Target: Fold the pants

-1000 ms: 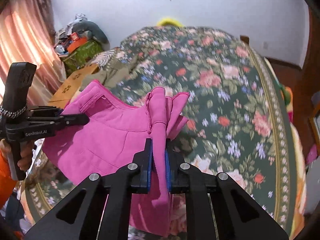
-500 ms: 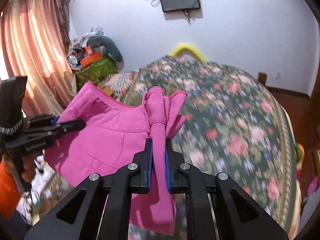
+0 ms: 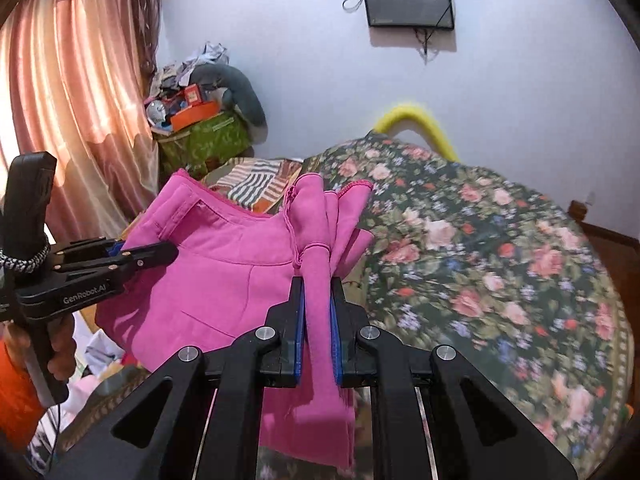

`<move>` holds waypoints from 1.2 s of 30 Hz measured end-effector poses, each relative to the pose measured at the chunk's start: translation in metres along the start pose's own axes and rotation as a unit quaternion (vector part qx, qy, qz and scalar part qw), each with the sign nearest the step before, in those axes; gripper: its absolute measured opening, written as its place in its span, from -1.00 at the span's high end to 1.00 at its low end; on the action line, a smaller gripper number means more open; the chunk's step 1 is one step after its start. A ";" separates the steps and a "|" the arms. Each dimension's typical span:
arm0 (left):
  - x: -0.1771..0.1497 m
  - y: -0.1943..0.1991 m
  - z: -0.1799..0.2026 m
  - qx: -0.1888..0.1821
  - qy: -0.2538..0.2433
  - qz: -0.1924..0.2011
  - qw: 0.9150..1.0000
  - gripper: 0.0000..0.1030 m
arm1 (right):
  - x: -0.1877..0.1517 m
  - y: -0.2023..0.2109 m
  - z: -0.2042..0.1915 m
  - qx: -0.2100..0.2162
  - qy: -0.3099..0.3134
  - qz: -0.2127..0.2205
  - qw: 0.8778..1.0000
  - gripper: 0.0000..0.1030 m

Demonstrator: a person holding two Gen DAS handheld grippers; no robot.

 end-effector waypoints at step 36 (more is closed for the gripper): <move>-0.050 0.042 -0.018 0.060 0.001 -0.012 0.998 0.13 | -0.024 0.002 -0.014 -0.024 0.014 -0.027 0.999 0.21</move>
Point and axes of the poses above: each gripper's, at about its wrist camera, not at the fingertips, and y roughly against the way its jaws point, z to its right, x to its top, the point moved 1 cm from there along -y, roughly the way its jaws point
